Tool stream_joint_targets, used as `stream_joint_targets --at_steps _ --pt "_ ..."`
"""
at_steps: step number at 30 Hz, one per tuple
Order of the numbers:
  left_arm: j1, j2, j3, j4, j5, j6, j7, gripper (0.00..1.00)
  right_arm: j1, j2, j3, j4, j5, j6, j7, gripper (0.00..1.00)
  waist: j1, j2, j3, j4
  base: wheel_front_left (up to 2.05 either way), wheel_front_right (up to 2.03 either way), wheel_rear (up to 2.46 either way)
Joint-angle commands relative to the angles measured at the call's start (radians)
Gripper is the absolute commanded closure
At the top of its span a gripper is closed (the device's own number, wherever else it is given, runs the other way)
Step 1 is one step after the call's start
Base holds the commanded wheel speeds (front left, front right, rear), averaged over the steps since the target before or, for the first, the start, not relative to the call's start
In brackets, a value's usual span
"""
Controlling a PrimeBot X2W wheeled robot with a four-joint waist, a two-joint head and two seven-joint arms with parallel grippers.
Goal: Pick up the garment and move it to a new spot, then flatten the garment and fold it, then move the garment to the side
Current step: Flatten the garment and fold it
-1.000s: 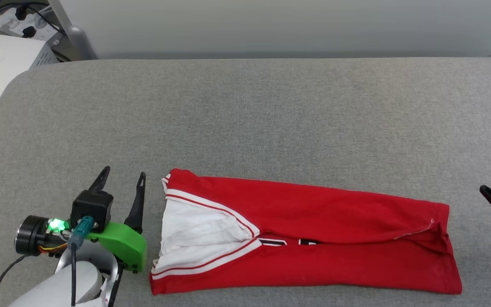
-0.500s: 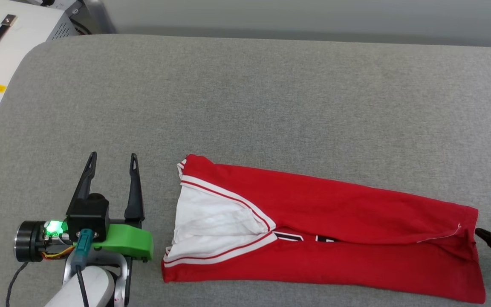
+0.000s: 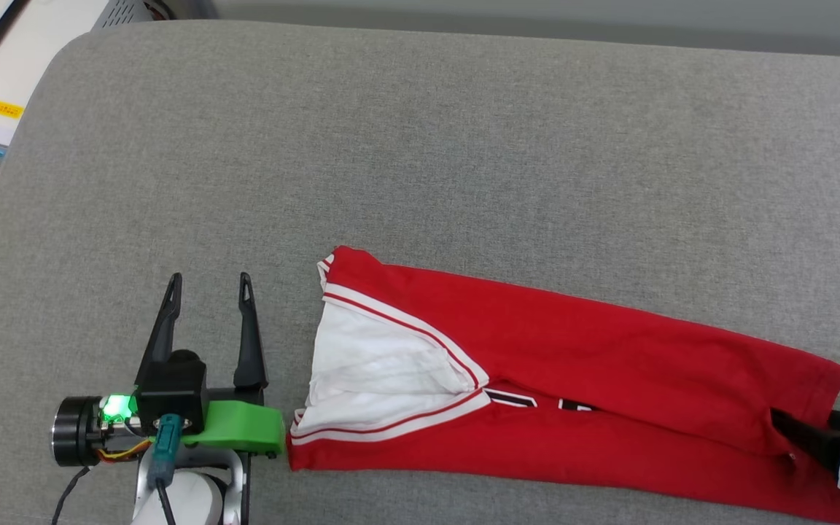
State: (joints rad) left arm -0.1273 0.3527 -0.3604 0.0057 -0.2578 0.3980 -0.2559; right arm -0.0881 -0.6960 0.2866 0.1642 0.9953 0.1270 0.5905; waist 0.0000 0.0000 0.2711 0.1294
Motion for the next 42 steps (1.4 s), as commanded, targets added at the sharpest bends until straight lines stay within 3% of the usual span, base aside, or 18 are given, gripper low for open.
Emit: stream_joint_targets --at_steps 1,4,5,6,12,19,24,29,34,42 --pt "0.016 -0.019 0.018 0.0 0.031 -0.01 -0.006 0.0 0.012 0.059 0.066 0.027 0.0 0.004 0.005 0.0 0.0 0.0 0.002 0.004 0.0 0.0 0.0" --pt "0.023 -0.046 0.039 0.005 0.079 -0.033 -0.006 0.0 0.0 0.063 0.099 0.048 -0.008 0.004 -0.021 0.04 0.0 0.0 0.005 0.005 0.0 0.0 0.0" --pt "0.026 -0.054 0.046 0.008 0.091 -0.039 -0.006 0.0 -0.005 0.061 0.108 0.055 -0.015 0.004 -0.032 0.55 0.0 0.0 0.005 0.005 0.0 0.0 0.0" --pt "0.029 -0.064 0.056 0.013 0.103 -0.046 -0.006 0.0 -0.01 0.057 0.115 0.063 -0.021 0.004 -0.048 1.0 0.0 0.0 0.005 0.005 0.0 0.0 0.0" --pt "0.049 -0.1 0.108 0.019 0.152 -0.077 -0.006 0.0 -0.038 0.024 0.098 0.117 -0.018 0.004 -0.124 1.0 0.0 0.0 -0.009 -0.007 0.0 0.0 0.0" --pt "0.075 -0.124 0.145 0.013 0.189 -0.107 -0.006 0.0 -0.05 -0.063 0.02 0.155 0.008 0.004 -0.179 1.0 0.0 0.0 -0.032 -0.015 0.0 0.0 0.0" --pt "0.089 -0.135 0.164 0.009 0.204 -0.119 -0.006 0.0 -0.049 -0.136 -0.029 0.191 -0.015 0.004 -0.183 1.0 0.0 0.0 -0.041 -0.023 0.0 0.0 0.0" --pt "0.098 -0.143 0.175 0.012 0.214 -0.134 -0.006 0.0 -0.038 -0.16 -0.064 0.204 -0.007 0.004 -0.165 1.0 0.0 0.0 -0.056 -0.028 0.0 0.0 0.0" --pt "0.113 -0.149 0.182 0.018 0.222 -0.145 -0.006 0.0 0.004 -0.164 -0.073 0.117 0.036 0.004 -0.131 1.0 0.0 0.0 -0.078 -0.034 0.0 0.0 0.0" --pt "0.124 -0.156 0.183 0.024 0.234 -0.159 -0.006 0.0 0.055 -0.111 -0.078 -0.161 0.164 0.004 -0.055 1.0 0.0 0.0 -0.094 -0.032 0.0 0.0 0.0"
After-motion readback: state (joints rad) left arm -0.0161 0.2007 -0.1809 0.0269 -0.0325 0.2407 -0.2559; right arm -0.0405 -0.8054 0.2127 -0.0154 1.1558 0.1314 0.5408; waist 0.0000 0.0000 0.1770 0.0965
